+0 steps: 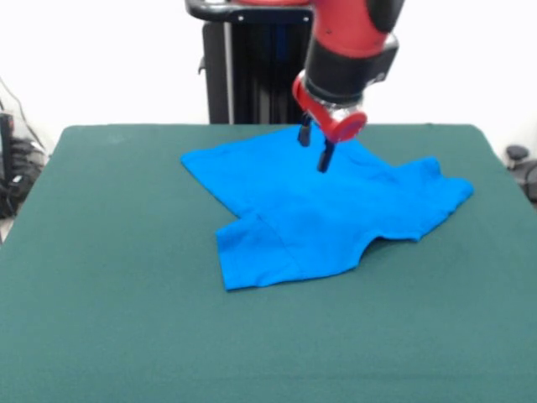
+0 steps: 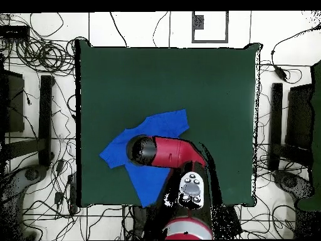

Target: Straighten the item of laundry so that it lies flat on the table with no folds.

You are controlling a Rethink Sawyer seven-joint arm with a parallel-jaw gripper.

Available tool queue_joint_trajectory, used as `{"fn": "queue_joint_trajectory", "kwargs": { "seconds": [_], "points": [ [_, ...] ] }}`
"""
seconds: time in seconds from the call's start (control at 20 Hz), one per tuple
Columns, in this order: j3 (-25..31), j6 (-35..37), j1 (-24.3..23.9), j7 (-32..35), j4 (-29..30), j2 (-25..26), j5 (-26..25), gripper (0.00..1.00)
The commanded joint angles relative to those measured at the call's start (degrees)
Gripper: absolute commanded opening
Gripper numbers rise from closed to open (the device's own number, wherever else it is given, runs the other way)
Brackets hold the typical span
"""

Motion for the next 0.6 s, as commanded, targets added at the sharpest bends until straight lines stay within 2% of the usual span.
{"fn": "queue_joint_trajectory", "kwargs": {
  "seconds": [0.05,0.6],
  "points": [
    [10.44,-6.20,-5.28,-9.86,0.76,8.91,-5.12,1.00],
    [13.36,-7.62,-8.44,-6.82,0.47,9.30,-10.72,1.00]
  ]
}}
